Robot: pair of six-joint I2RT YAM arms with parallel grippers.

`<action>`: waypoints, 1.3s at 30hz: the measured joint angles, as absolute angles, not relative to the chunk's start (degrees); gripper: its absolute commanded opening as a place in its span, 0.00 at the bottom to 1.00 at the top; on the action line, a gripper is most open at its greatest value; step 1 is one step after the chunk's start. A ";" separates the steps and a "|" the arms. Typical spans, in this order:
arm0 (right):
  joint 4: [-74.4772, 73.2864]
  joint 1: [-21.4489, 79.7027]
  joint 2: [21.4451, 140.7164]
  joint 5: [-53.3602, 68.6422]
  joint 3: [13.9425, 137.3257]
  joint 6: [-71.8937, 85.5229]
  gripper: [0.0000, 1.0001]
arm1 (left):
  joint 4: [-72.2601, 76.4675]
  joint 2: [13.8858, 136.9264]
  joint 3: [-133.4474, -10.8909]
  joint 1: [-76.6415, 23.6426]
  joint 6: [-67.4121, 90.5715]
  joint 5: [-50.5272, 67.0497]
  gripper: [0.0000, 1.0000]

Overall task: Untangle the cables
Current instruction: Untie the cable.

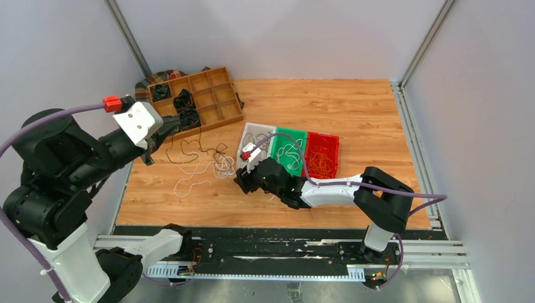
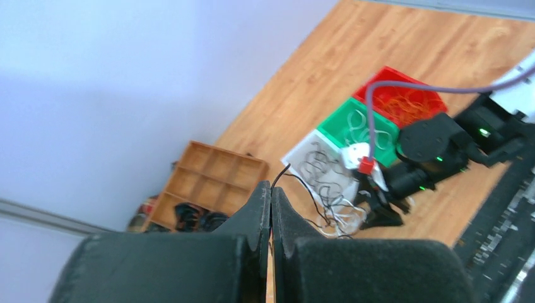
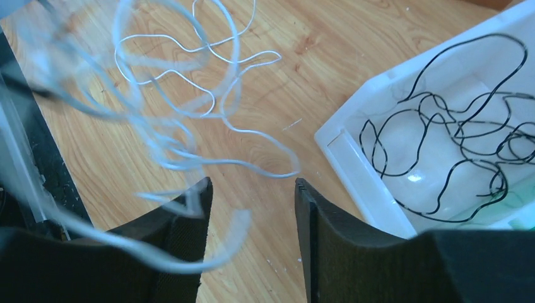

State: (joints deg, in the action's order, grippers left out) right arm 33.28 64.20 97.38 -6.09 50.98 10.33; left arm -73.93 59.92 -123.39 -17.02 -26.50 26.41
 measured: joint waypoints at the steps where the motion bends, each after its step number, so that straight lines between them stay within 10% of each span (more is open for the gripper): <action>1: 33.41 64.20 97.54 -6.09 50.70 10.70 0.44 | -73.91 60.38 -124.68 -17.02 -26.72 25.65 0.01; 9: 34.83 64.20 99.37 -6.11 47.97 13.91 0.25 | -69.91 62.13 -130.45 -17.04 -28.93 17.91 0.00; 14: 36.14 64.23 99.29 -6.11 45.78 15.64 0.60 | -67.13 62.13 -130.21 -17.04 -29.47 15.79 0.00; 23: 38.15 64.55 90.13 -2.72 46.72 11.38 0.77 | -66.22 60.75 -125.82 -17.04 -30.06 16.91 0.00; 39: 35.66 64.55 95.59 4.49 62.46 4.89 0.47 | -66.08 60.93 -125.75 -17.02 -28.88 24.47 0.00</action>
State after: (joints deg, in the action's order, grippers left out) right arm 35.66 64.55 95.59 4.49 62.46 4.89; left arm -66.08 60.93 -125.75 -17.02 -28.88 24.47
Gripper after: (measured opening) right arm 0.475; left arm 0.011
